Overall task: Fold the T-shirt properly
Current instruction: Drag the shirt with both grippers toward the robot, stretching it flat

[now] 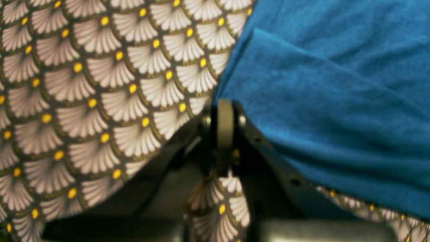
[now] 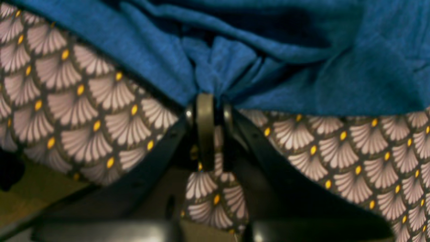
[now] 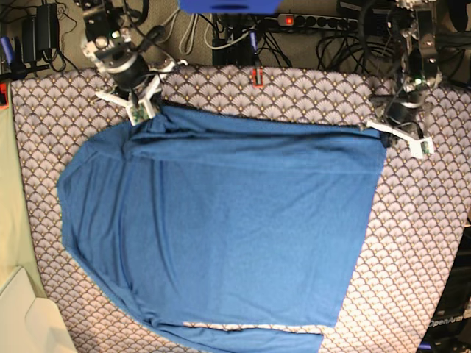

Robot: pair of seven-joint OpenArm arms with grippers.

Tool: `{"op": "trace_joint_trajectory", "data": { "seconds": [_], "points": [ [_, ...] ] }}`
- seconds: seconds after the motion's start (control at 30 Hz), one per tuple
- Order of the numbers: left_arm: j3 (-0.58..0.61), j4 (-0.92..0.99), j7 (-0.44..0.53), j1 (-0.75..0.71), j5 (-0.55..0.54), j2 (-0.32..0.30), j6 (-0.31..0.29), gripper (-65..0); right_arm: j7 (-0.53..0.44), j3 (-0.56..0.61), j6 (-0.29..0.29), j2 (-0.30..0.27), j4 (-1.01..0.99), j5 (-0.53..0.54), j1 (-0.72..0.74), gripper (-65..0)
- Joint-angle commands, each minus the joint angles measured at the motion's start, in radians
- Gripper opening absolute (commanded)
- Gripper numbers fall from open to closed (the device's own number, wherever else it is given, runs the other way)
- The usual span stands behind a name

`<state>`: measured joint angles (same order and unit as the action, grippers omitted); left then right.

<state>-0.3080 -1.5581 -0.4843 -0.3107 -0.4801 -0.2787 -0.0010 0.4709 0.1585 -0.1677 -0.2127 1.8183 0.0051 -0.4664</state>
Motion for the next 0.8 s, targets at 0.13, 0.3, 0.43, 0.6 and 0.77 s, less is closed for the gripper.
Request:
{"op": "trace_joint_trajectory", "data": {
  "seconds": [0.13,0.3,0.43,0.6,0.77],
  "points": [
    [-0.047,-0.06,0.023,-0.025,0.001,-0.011,0.003,-64.6,-0.079,-0.004,0.004,-0.011,0.025,0.002,-0.036,-65.0],
    [-0.047,-0.1,0.023,-0.057,0.004,-0.015,0.003,-64.6,-0.169,-0.004,0.004,-0.027,0.025,0.002,-0.105,-65.0],
    [-0.047,-0.104,0.022,-0.081,0.004,-0.015,0.003,-64.6,-0.183,-0.004,0.004,-0.027,0.025,0.002,-0.144,-65.0],
    [-0.047,-0.121,0.022,-0.117,0.004,-0.017,0.003,-64.6,-0.263,-0.038,0.007,-0.023,0.025,0.002,-0.197,-65.0],
    [-0.047,-0.137,0.022,-0.16,0.004,-0.017,0.003,-64.6,-0.303,-0.055,0.007,-0.023,0.025,0.002,-0.239,-65.0]
  ]
}}
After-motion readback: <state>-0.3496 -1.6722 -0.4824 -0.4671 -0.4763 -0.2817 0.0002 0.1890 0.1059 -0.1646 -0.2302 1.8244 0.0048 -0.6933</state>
